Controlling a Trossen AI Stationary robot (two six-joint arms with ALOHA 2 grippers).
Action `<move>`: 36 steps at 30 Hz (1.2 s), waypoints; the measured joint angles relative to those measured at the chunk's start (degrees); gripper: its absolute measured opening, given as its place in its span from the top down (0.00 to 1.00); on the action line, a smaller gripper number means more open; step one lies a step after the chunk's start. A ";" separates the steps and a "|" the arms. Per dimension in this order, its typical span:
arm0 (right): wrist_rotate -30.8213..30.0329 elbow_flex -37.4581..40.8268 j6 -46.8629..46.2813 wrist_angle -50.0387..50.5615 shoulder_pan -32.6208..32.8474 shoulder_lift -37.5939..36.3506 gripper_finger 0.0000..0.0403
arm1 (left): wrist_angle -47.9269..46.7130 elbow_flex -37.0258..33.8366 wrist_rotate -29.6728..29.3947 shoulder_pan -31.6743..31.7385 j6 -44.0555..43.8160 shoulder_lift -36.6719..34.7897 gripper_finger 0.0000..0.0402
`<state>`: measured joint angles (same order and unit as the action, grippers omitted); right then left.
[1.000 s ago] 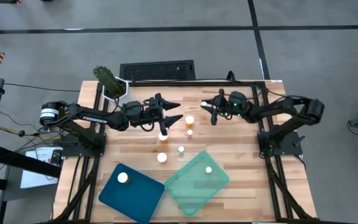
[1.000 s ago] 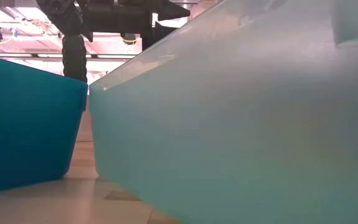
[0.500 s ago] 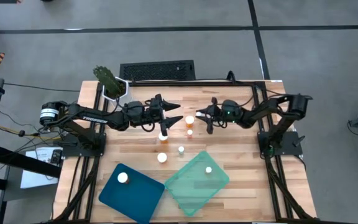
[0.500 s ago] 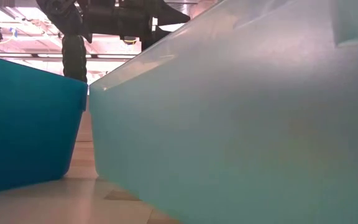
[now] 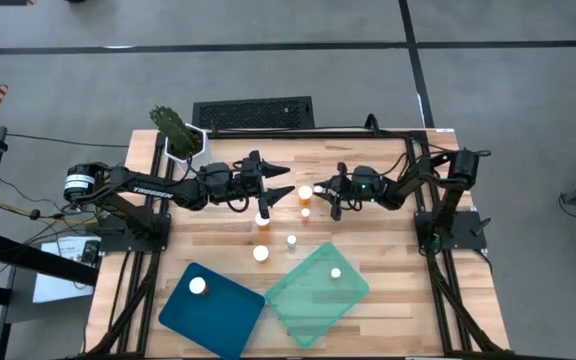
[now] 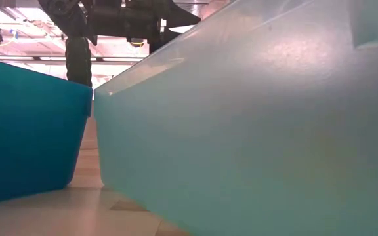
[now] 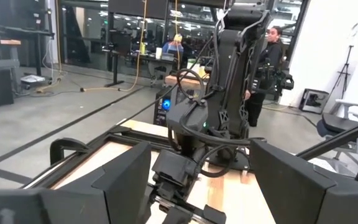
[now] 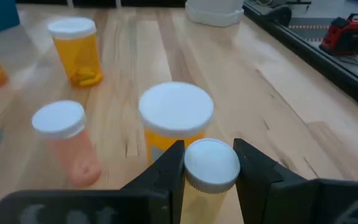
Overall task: Pick and place medicine bottles into bin by pill shape (circle, oval)
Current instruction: Move the small yellow pill bottle to the top of the table
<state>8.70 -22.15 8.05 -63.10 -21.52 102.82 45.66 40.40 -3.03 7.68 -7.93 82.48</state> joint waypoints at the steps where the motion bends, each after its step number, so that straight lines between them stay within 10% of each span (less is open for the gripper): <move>1: -0.57 -0.01 0.31 -0.29 0.00 0.30 0.70 | 0.01 0.00 -0.05 0.00 0.18 0.00 0.34; 36: -1.28 0.04 0.33 1.18 -3.61 0.62 0.54 | 0.10 0.00 -0.66 0.00 0.20 0.00 0.34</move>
<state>7.42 -22.11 8.38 -61.92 -25.12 103.44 45.76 40.40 -3.68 7.68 -7.73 82.48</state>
